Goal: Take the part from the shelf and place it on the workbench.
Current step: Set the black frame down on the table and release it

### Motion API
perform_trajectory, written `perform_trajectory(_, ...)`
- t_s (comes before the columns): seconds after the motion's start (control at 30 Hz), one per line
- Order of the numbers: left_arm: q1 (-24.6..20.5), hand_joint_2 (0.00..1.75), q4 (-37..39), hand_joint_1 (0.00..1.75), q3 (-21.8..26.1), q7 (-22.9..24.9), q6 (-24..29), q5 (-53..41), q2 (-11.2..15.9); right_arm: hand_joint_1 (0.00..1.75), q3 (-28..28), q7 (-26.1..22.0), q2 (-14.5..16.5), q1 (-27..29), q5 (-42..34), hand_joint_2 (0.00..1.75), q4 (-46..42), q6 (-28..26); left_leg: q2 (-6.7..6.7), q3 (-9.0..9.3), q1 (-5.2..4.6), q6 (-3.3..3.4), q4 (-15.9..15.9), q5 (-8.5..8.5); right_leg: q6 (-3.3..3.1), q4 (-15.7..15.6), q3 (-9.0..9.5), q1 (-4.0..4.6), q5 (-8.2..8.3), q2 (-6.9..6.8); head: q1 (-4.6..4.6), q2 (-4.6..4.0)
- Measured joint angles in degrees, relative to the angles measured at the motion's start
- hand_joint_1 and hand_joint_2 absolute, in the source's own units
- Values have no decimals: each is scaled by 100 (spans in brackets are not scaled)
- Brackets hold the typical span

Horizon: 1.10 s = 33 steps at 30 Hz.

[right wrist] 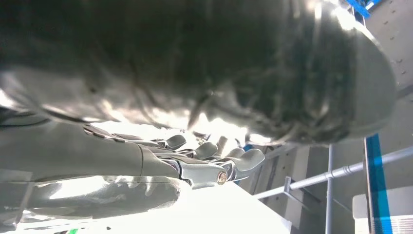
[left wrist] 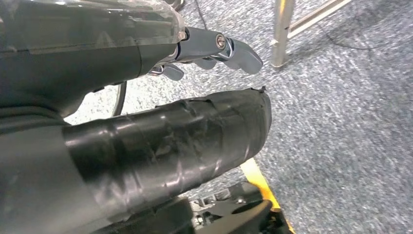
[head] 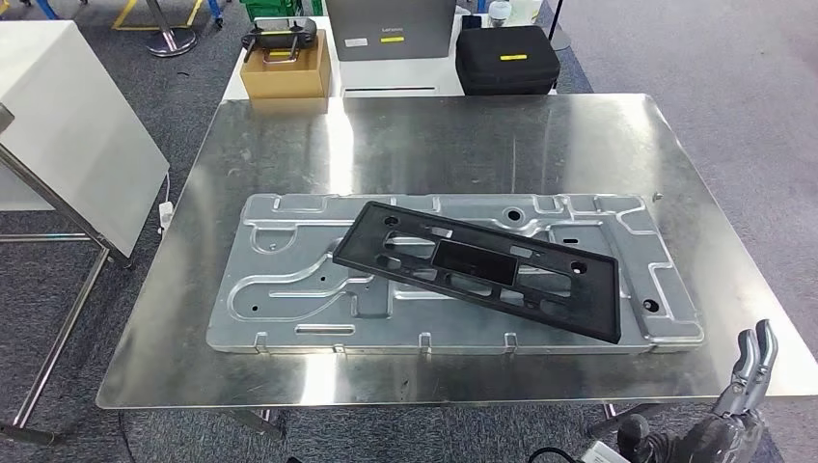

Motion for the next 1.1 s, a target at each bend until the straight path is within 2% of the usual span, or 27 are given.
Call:
perform_trajectory(0.07,8,0,0,0,13,1,-5,1,1,0,8,5,11,29,-26,0,13,0,12,-8,15,81,-50,64,60,36,-18,-13,-40,1,2,0)
perform_trajectory(0.1,7,0,0,0,15,-1,-7,1,0,0,10,7,13,41,-51,0,20,0,20,-17,23,127,-81,101,83,151,-64,-19,-154,1,4,0)
perform_trajectory(0.13,4,0,0,0,16,-2,-7,1,-1,0,11,8,14,48,-82,0,26,0,30,-35,27,168,-103,135,99,370,-149,-26,-338,1,8,0)
perform_trajectory(0.2,0,0,0,0,18,-5,-7,2,-2,0,10,8,14,59,-139,0,44,0,45,-98,7,208,-98,172,125,1042,-400,-37,-774,1,10,0)
perform_trajectory(0.23,2,0,0,0,19,-4,-7,3,-1,0,10,8,14,65,-158,0,53,0,52,-135,-2,214,-88,188,136,1319,-487,-41,-897,0,9,0)
perform_trajectory(0.27,4,0,0,0,20,-3,-7,3,-1,0,9,7,14,70,-178,0,62,0,57,-171,-8,212,-73,203,144,1438,-494,-43,-912,0,8,0)
perform_trajectory(0.3,5,0,0,0,21,-1,-7,3,-2,0,9,3,14,73,-197,0,68,0,59,-206,-10,206,-54,216,145,1343,-396,-45,-820,-1,9,0)
perform_trajectory(0.4,5,0,0,0,21,12,-7,-2,-17,0,9,-13,14,74,-251,0,74,0,57,-279,-16,164,12,246,108,321,252,-32,-432,1,8,0)
perform_trajectory(0.43,4,0,0,0,21,15,-6,-5,-22,0,9,-19,14,78,-264,0,74,-1,55,-288,-22,136,25,260,86,89,381,-18,-371,3,7,0)
perform_trajectory(0.5,-1,0,0,0,21,12,-5,-8,-27,0,10,-28,14,85,-290,0,74,-2,52,-300,-29,66,27,301,34,-25,408,17,-330,8,3,0)
perform_trajectory(0.57,0,0,0,0,22,-2,-3,-4,-31,0,14,-34,16,88,-308,0,74,-1,45,-330,-26,-3,57,288,-43,-85,373,-4,-281,1,3,0)
perform_trajectory(0.6,2,0,0,0,23,-10,-3,-1,-33,0,19,-36,19,89,-312,0,75,-1,40,-380,-20,-34,166,175,-86,-106,346,-17,-238,-4,-2,0)
perform_trajectory(0.67,5,0,0,0,24,-20,-3,6,-33,0,30,-37,25,89,-315,0,79,0,34,-583,1,-82,700,-267,-148,-122,266,-24,-159,-20,-14,0)
perform_trajectory(0.7,6,0,0,0,24,-22,-3,8,-33,0,33,-38,27,91,-315,0,82,0,34,-702,8,-100,1063,-504,-161,-116,215,-17,-127,-25,-20,0)
perform_trajectory(0.73,7,0,0,0,24,-22,-3,8,-33,0,35,-38,27,94,-315,0,86,0,35,-784,12,-113,1371,-665,-163,-106,161,-11,-95,-30,-20,0)
perform_trajectory(0.77,8,0,0,0,24,-18,-3,8,-33,0,35,-38,27,96,-315,0,89,0,35,-786,14,-119,1526,-719,-161,-92,106,-6,-66,-34,-20,0)
perform_trajectory(0.8,10,0,0,0,24,-13,-4,7,-33,0,34,-38,27,101,-315,0,91,0,36,-683,14,-117,1473,-665,-155,-75,55,-4,-41,-35,-20,0)
perform_trajectory(0.83,10,0,0,0,24,-7,-4,6,-33,0,34,-38,27,106,-315,0,92,0,36,-473,14,-107,1209,-530,-146,-57,13,-4,-21,-35,-21,0)
perform_trajectory(0.9,5,0,0,0,24,2,-4,5,-33,0,34,-37,27,113,-315,0,92,0,33,70,2,-61,395,-277,-115,-25,-36,2,11,-34,-20,0)
perform_trajectory(0.93,1,0,0,0,24,3,-3,5,-33,0,35,-35,27,112,-315,0,92,0,31,247,-11,-36,104,-209,-89,-18,-47,6,31,-35,-19,0)
perform_trajectory(0.97,-2,0,0,0,24,1,-3,6,-34,0,37,-31,27,110,-314,0,93,0,29,329,-25,-13,-66,-192,-59,-14,-56,9,54,-37,-18,0)
perform_trajectory(1.03,-1,0,0,0,24,-5,-1,7,-35,0,39,-4,27,105,-310,0,99,0,28,300,-35,36,-132,-158,12,-30,-65,14,112,-38,-16,0)
perform_trajectory(1.07,1,0,0,0,24,-7,1,9,-38,0,39,11,26,104,-307,0,103,0,39,287,-24,68,-170,-125,42,-17,-78,13,113,-31,-16,0)
perform_trajectory(1.1,0,0,0,0,25,-8,3,9,-42,0,39,28,26,102,-302,0,109,0,51,275,-11,111,-203,-75,71,49,-116,12,46,-24,-13,0)
